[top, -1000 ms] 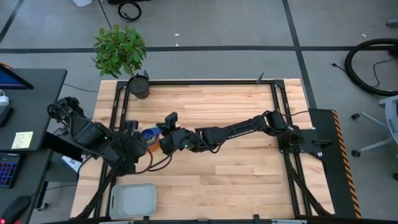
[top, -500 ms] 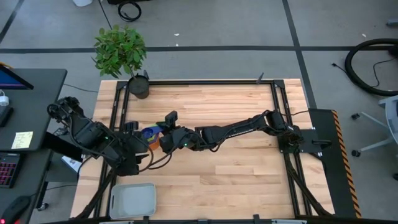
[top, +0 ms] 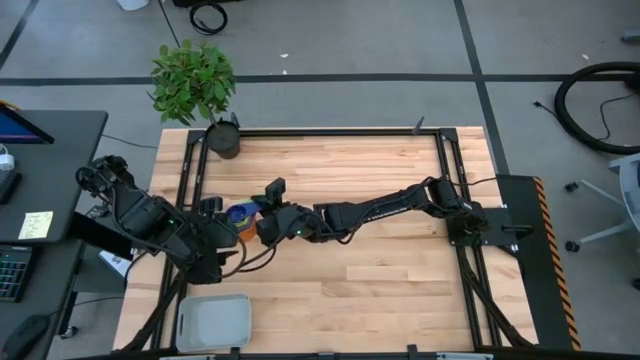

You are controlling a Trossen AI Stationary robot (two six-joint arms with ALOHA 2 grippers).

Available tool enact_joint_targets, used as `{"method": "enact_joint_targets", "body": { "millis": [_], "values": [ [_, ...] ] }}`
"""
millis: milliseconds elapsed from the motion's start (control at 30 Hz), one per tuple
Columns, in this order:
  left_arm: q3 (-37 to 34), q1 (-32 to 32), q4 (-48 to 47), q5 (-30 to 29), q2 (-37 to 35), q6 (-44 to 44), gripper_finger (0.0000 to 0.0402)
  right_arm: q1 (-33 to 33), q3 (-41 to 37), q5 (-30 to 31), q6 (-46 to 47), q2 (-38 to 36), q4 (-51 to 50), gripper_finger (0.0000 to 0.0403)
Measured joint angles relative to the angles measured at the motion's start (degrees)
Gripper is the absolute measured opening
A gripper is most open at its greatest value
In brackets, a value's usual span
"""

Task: Nest measuring cups in basket
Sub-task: Put the stacked measuring cups into the gray bin

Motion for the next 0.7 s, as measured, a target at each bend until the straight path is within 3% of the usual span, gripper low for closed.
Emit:
{"method": "enact_joint_targets", "body": {
  "millis": [333,700],
  "values": [
    [0.02,0.0,-0.66,-0.98,0.0,8.51,0.0206,0.0,0.02,-0.02,-0.03,0.0,0.24,0.0085],
    [0.02,0.0,-4.64,-6.16,0.02,9.87,0.0206,-0.03,0.02,-0.02,-0.03,0.0,0.22,0.0085]
  ]
}}
